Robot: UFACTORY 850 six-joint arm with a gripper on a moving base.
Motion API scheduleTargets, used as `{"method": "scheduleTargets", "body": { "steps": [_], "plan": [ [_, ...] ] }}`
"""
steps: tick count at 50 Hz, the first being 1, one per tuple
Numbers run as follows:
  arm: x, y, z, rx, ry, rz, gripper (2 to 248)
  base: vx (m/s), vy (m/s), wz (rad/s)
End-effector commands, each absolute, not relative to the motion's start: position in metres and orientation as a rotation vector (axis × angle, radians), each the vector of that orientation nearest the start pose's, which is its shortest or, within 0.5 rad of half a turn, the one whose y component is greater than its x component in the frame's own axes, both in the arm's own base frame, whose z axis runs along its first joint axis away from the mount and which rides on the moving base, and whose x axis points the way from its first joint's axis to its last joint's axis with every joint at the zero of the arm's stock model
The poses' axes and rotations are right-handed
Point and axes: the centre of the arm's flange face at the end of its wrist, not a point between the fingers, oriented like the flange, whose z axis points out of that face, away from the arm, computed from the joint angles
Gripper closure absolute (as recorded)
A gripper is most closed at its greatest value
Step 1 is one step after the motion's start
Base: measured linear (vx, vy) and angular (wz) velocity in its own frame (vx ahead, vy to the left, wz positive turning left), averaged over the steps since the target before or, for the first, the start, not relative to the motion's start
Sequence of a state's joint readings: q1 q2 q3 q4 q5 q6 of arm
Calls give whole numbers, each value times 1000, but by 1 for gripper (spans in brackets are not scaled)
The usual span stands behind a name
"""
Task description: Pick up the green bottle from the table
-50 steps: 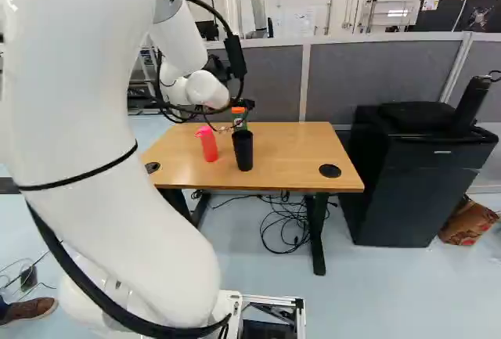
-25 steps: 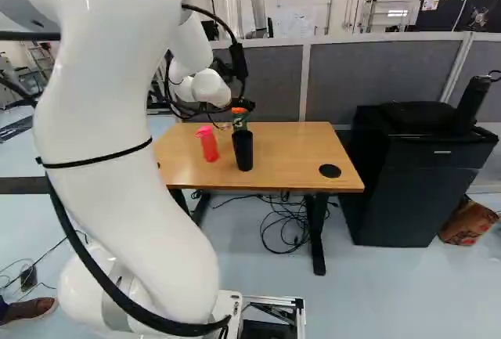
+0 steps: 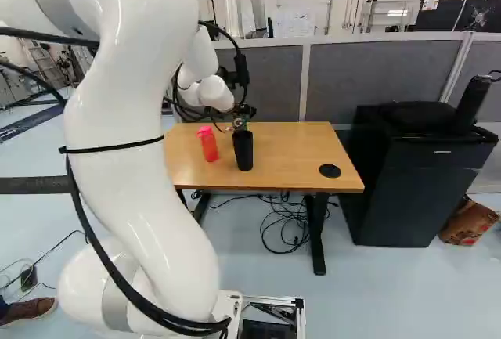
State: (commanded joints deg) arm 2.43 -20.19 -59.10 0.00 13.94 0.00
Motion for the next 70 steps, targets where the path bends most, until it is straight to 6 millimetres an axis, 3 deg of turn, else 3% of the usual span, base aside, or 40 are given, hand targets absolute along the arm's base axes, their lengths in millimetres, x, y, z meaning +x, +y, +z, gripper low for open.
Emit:
{"method": "scheduleTargets", "body": {
  "steps": [16,30,31,35,36,41,42,46,47,70],
  "plan": [
    [611,25,420,-2808,-58,-1367,3,0,0,0],
    [614,25,419,-2808,-58,-1366,3,0,0,0],
    [614,25,419,-2808,-58,-1366,32,0,0,0],
    [614,25,419,-2808,-58,-1366,32,0,0,0],
    [614,25,419,-2808,-58,-1366,70,0,0,0],
    [614,25,419,-2808,-58,-1366,70,0,0,0],
    [614,25,419,-2808,-58,-1366,108,0,0,0],
    [614,25,419,-2808,-58,-1366,108,0,0,0],
    [614,25,419,-2808,-58,-1366,126,0,0,0],
    [610,25,440,-2785,-57,-1411,126,0,0,0]
  ]
}}
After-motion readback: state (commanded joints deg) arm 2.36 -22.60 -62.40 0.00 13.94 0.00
